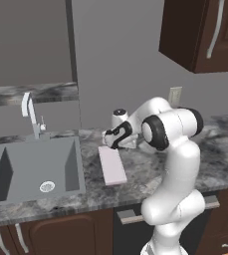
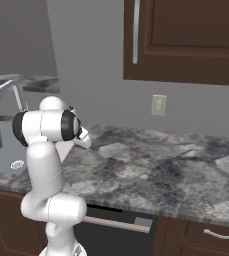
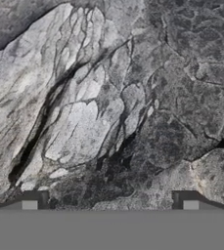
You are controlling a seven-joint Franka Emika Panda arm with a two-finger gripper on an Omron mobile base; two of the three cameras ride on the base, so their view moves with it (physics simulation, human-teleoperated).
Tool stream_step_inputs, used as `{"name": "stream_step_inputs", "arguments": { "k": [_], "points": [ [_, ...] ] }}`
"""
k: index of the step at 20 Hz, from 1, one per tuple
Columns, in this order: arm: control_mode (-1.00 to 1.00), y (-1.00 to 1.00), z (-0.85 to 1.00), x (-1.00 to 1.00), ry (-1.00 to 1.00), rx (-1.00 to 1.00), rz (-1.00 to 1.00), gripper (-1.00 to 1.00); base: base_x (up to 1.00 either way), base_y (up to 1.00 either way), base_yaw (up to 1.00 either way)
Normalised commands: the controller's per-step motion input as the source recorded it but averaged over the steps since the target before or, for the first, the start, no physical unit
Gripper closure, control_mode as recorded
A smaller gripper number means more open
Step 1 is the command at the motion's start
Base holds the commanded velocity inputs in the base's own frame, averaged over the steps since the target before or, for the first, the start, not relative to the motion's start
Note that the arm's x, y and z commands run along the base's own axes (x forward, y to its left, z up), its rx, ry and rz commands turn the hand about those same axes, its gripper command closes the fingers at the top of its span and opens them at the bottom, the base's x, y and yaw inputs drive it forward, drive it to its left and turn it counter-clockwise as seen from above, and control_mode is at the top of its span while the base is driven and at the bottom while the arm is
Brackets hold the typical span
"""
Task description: The ice cube tray has been filled with water. Take the tray and place it in the freezer to make ice. Close the freezer door after placing the tray.
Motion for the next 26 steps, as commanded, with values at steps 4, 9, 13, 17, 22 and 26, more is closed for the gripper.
{"name": "stream_step_inputs", "arguments": {
  "k": [4,9,13,17,22,26],
  "points": [
    [-1.0,0.11,-0.32,-0.88,0.0,0.0,0.01,-1.0,0.0,0.0,0.0],
    [-1.0,0.18,-0.27,-0.93,0.0,0.0,0.01,-1.0,0.0,0.0,0.0],
    [-1.0,0.14,-0.24,-0.91,0.0,0.0,0.01,-1.0,0.0,0.0,0.0],
    [-1.0,0.12,-0.21,-0.84,0.0,0.0,0.0,-1.0,0.0,0.0,0.0],
    [-1.0,0.08,-0.1,-0.62,0.0,0.0,0.0,-1.0,0.0,0.0,0.0],
    [-1.0,-0.04,0.02,0.1,0.0,0.0,0.0,-1.0,0.0,0.0,0.0]
  ]
}}
